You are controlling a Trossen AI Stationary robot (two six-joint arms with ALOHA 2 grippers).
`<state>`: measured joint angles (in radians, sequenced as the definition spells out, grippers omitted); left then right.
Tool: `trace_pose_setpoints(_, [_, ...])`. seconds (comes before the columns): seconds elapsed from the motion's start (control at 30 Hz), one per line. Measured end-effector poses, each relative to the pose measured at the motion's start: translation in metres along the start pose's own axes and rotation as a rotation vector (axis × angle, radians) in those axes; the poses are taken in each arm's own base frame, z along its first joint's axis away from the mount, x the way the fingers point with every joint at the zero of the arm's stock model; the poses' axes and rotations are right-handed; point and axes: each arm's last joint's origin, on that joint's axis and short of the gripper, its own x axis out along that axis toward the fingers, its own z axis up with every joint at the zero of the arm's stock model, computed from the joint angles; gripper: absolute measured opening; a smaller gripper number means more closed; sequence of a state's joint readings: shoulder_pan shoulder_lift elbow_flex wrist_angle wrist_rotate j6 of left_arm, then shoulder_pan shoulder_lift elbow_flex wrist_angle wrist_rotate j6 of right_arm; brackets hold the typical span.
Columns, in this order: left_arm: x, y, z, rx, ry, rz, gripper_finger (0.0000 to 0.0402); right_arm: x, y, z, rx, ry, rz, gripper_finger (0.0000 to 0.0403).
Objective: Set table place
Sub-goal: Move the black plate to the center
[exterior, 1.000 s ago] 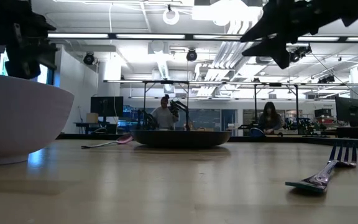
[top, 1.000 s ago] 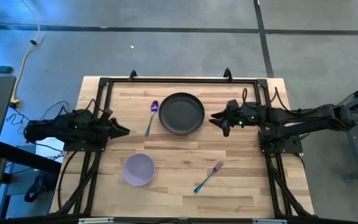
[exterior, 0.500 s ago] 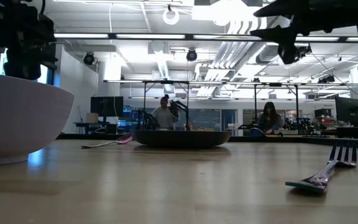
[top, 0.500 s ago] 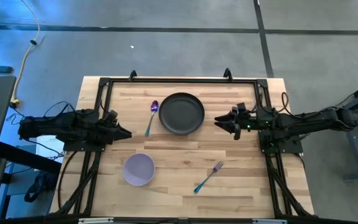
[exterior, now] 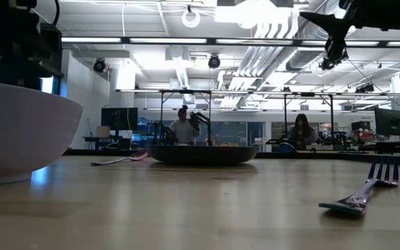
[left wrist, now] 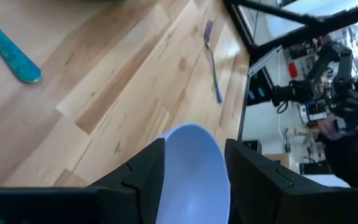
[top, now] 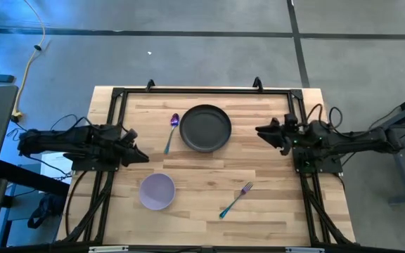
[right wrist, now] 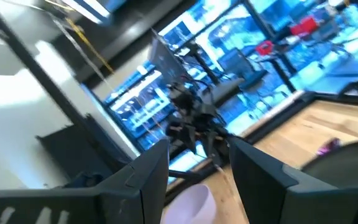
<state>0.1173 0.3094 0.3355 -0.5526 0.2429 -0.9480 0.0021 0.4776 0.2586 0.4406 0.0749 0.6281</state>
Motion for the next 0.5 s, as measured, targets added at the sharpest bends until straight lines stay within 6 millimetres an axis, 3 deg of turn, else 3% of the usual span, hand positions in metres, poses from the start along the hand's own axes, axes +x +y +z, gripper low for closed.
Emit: trace_pose_setpoints(0.5, [0.0037, -0.002, 0.0016, -0.025, 0.021, -0.017, 0.0156, -0.0084, -0.0076, -0.0093, 0.047, -0.003, 0.008, 0.0162])
